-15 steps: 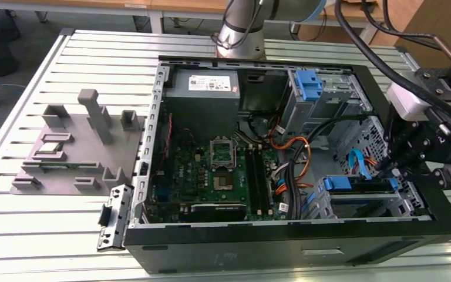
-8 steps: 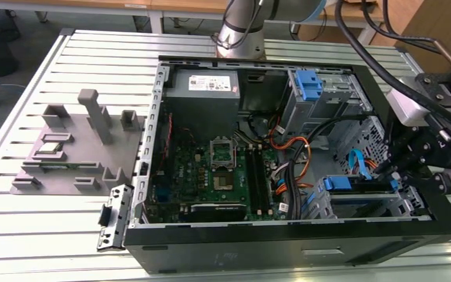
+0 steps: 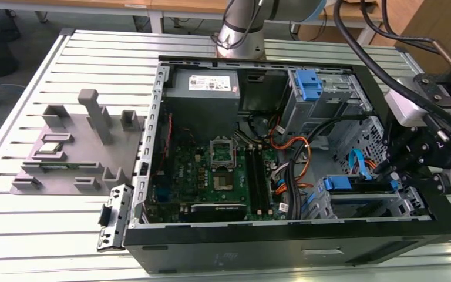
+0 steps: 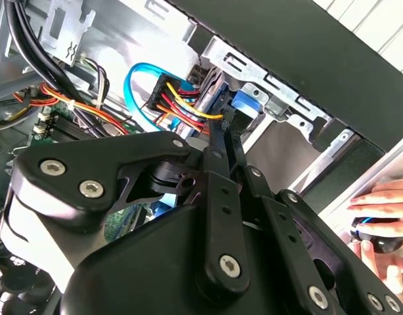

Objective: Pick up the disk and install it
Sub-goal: 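Insert the second disk wire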

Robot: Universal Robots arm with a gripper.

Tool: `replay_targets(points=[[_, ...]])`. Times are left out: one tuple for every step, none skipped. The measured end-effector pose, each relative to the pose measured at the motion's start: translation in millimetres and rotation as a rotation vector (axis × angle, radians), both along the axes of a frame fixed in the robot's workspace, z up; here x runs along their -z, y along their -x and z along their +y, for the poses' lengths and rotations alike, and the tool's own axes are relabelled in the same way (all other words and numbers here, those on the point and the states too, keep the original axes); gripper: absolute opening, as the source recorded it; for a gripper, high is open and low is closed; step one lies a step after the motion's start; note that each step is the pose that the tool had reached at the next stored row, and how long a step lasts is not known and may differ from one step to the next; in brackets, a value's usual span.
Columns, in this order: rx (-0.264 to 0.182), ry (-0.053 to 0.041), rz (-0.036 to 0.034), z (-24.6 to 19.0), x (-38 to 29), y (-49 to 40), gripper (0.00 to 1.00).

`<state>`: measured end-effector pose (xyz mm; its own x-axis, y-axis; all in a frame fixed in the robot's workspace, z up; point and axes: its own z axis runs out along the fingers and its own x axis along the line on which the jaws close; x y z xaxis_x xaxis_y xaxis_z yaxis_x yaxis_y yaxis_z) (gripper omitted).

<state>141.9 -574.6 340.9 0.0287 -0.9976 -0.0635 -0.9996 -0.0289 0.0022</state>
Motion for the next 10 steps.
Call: replay_targets(points=[[0.000, 0.0001, 0.0000, 0.1, -0.1, 0.1, 0.16], [0.000, 0.0001, 0.0000, 0.1, -0.1, 0.2, 0.16], [0.000, 0.0000, 0.0000, 0.3, 0.0, 0.2, 0.16], [0.000, 0.0002, 0.0000, 0.7, -0.1, 0.2, 0.16], [0.000, 0.0002, 0.0000, 1.0, -0.1, 0.2, 0.16], [0.000, 0.0001, 0.0000, 1.1, -0.1, 0.2, 0.16], [0.000, 0.0001, 0.0000, 1.1, -0.1, 0.2, 0.16], [0.000, 0.0002, 0.0000, 1.2, -0.2, 0.2, 0.16], [0.000, 0.0002, 0.0000, 1.3, -0.2, 0.2, 0.16], [0.000, 0.0001, 0.0000, 1.5, -0.2, 0.2, 0.16]])
